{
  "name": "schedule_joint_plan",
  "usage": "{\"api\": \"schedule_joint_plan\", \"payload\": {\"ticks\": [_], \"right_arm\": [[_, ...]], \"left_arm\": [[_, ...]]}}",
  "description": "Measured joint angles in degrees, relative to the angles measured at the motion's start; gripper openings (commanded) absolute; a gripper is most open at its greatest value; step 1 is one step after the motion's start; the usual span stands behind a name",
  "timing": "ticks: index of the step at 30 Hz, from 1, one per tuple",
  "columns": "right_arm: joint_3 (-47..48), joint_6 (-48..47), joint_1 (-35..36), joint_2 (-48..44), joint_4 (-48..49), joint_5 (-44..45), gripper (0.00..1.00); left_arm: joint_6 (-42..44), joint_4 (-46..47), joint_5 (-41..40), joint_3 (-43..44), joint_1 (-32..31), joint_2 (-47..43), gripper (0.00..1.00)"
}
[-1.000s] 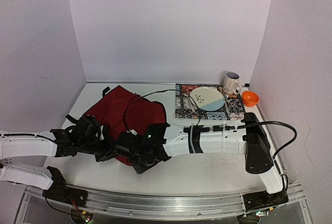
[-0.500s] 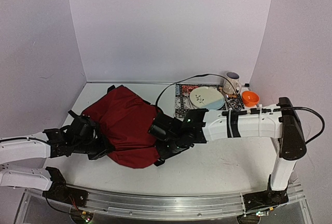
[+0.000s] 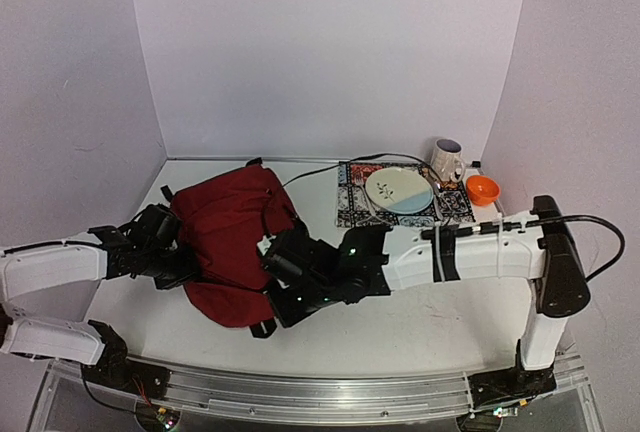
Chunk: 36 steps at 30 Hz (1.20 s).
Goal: Pack the student bag
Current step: Zip the student bag into the largest pocket of the bag, then hold the largest pocket of the student bag.
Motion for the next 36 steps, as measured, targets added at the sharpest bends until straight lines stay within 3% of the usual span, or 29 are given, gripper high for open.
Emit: {"api": "schedule_joint_plan", "payload": {"ticks": [5,10,14,25,36], "right_arm": [[7.81,-1.11,1.66,6.32,-0.10,-2.14,0.00],[18.36,-1.90,1.94,13.50,-2.24,-3.17,0.00],[21.64,-1.90,2.08,16.37,-3.25,-2.83,0.00],[21.58,-1.90,0.77,16.81,-4.48,-0.94,0.00],[20.64,-1.90,0.16,16.81,-4.35,-0.22,0.00]], "left_arm": [[4.72,-0.78,-5.95,4.29,2.19,4.73,0.30],[7.10,-1.13,-8.72,6.91,3.88,6.00,0.67],[5.23,-1.67,-6.61,6.49,4.44,1.04,0.81],[-6.42,-3.91,10.00,-3.78,2.21,-16.20,0.86],[-18.95,-2.28,13.06,-6.21,-11.39,-16.39,0.81]]}}
